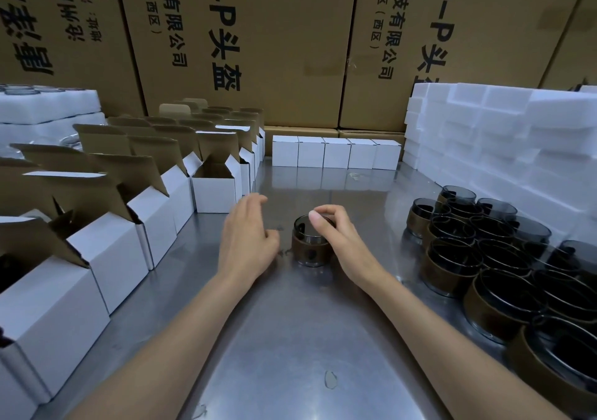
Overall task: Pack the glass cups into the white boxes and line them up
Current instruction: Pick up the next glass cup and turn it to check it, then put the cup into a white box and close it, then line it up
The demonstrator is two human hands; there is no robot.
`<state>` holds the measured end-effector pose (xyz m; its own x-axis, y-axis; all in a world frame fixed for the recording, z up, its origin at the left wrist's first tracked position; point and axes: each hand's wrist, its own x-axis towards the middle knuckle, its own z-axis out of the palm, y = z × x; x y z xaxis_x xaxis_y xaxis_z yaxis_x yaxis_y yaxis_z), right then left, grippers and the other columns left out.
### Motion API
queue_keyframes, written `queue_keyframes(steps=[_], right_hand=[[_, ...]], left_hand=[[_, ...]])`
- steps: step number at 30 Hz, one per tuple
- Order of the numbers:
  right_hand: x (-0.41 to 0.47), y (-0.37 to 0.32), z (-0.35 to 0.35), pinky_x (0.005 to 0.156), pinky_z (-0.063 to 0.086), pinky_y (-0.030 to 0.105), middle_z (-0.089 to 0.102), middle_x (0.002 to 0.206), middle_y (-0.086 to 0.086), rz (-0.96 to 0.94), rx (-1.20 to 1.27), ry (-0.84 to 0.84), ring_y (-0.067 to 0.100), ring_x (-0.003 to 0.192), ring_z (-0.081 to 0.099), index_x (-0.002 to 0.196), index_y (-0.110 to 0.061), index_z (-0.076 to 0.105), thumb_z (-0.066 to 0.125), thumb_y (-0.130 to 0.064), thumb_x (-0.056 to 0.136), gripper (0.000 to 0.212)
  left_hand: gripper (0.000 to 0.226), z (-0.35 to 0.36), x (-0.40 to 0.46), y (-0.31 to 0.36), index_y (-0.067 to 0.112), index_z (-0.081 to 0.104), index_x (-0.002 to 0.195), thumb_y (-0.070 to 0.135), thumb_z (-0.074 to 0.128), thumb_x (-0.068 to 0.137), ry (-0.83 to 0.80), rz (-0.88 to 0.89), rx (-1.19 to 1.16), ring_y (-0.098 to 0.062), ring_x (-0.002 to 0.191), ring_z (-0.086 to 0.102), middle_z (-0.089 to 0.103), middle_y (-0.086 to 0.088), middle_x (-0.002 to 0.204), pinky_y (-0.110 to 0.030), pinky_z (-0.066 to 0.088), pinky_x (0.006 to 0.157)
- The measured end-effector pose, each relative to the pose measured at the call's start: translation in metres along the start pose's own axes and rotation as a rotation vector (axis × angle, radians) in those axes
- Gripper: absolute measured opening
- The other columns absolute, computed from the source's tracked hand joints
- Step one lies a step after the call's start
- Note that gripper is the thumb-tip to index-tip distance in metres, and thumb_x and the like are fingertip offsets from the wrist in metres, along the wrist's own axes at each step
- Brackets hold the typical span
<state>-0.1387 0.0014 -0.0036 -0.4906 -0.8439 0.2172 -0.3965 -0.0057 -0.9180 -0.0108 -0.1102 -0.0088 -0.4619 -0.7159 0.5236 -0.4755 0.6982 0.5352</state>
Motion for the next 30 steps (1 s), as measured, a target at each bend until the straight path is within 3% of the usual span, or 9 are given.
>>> queue_keyframes(steps=[2, 5, 11, 14, 17, 21, 23, 26, 30], right_hand=[[0.001, 0.001, -0.001, 0.1, 0.031, 0.024, 0.055, 0.118, -0.008, 0.009, 0.018, 0.002, 0.007, 0.124, 0.04, 0.105, -0.036, 0.053, 0.046, -0.055, 0.092, 0.024], [-0.001, -0.003, -0.003, 0.084, 0.032, 0.015, 0.062, 0.103, -0.013, 0.017, 0.082, 0.023, -0.009, 0.103, 0.051, 0.104, -0.028, 0.059, 0.04, -0.063, 0.086, 0.043], [0.001, -0.003, -0.003, 0.08, 0.04, 0.024, 0.065, 0.081, -0.007, 0.028, 0.1, 0.039, 0.001, 0.084, 0.058, 0.095, -0.023, 0.068, 0.038, -0.056, 0.093, 0.046], [0.003, -0.003, -0.003, 0.089, 0.045, 0.035, 0.068, 0.08, -0.002, 0.039, 0.098, 0.008, 0.012, 0.087, 0.062, 0.093, -0.018, 0.07, 0.037, -0.059, 0.092, 0.052], [0.004, -0.001, -0.003, 0.086, 0.045, 0.032, 0.07, 0.078, -0.003, 0.03, 0.096, -0.013, 0.01, 0.085, 0.062, 0.09, -0.017, 0.071, 0.037, -0.062, 0.091, 0.056], [0.004, -0.002, -0.003, 0.076, 0.043, 0.025, 0.069, 0.075, -0.006, 0.026, 0.117, -0.01, 0.007, 0.08, 0.061, 0.089, -0.015, 0.071, 0.035, -0.071, 0.076, 0.067], [0.004, -0.002, -0.003, 0.078, 0.044, 0.024, 0.07, 0.078, -0.005, 0.026, 0.12, 0.0, 0.007, 0.082, 0.062, 0.09, -0.015, 0.071, 0.036, -0.067, 0.081, 0.063], [0.004, 0.0, -0.004, 0.092, 0.045, 0.03, 0.07, 0.099, -0.006, 0.028, 0.128, 0.063, 0.008, 0.098, 0.063, 0.097, -0.019, 0.068, 0.039, -0.056, 0.093, 0.047], [0.004, 0.001, -0.005, 0.11, 0.033, 0.037, 0.043, 0.137, -0.01, 0.023, 0.123, 0.127, 0.009, 0.128, 0.041, 0.126, -0.031, 0.046, 0.038, -0.056, 0.093, 0.042]], left_hand=[[0.06, 0.0, 0.006, -0.01, 0.019, 0.033, 0.145, 0.018, 0.056, 0.089, -0.045, -0.062, 0.155, -0.026, 0.141, 0.019, 0.023, -0.009, 0.153, -0.041, 0.02, 0.116], [0.06, 0.008, 0.012, -0.017, 0.027, 0.024, 0.149, 0.035, 0.048, 0.095, -0.129, -0.147, 0.33, -0.034, 0.145, -0.003, 0.0, -0.015, 0.157, -0.051, 0.004, 0.117], [0.052, 0.01, 0.038, -0.027, 0.03, 0.035, 0.143, 0.043, 0.045, 0.095, 0.017, -0.085, 0.453, -0.037, 0.145, -0.008, -0.009, -0.018, 0.158, -0.05, -0.006, 0.116], [0.051, 0.006, 0.053, -0.034, 0.031, 0.038, 0.142, 0.045, 0.046, 0.094, 0.009, -0.137, 0.448, -0.038, 0.145, -0.007, -0.004, -0.02, 0.158, -0.051, -0.008, 0.115], [0.048, 0.001, 0.065, -0.038, 0.029, 0.046, 0.139, 0.041, 0.05, 0.092, -0.049, -0.101, 0.456, -0.034, 0.146, 0.001, 0.017, -0.015, 0.156, -0.053, -0.01, 0.114], [0.042, -0.005, 0.063, -0.034, 0.021, 0.056, 0.132, 0.032, 0.052, 0.091, 0.01, -0.005, 0.384, -0.023, 0.132, 0.033, 0.047, -0.006, 0.131, -0.052, -0.007, 0.115], [0.037, -0.004, 0.057, -0.024, 0.022, 0.06, 0.127, 0.032, 0.052, 0.093, 0.052, 0.058, 0.333, -0.021, 0.122, 0.043, 0.053, -0.003, 0.119, -0.048, -0.003, 0.116], [0.035, -0.003, 0.046, -0.003, 0.024, 0.059, 0.127, 0.033, 0.048, 0.095, 0.069, 0.198, 0.23, -0.02, 0.111, 0.05, 0.055, 0.0, 0.109, -0.041, 0.012, 0.113], [0.039, -0.002, 0.031, 0.022, 0.029, 0.046, 0.139, 0.033, 0.039, 0.1, -0.075, 0.356, -0.044, -0.012, 0.11, 0.049, 0.058, 0.008, 0.111, -0.03, 0.031, 0.099]])
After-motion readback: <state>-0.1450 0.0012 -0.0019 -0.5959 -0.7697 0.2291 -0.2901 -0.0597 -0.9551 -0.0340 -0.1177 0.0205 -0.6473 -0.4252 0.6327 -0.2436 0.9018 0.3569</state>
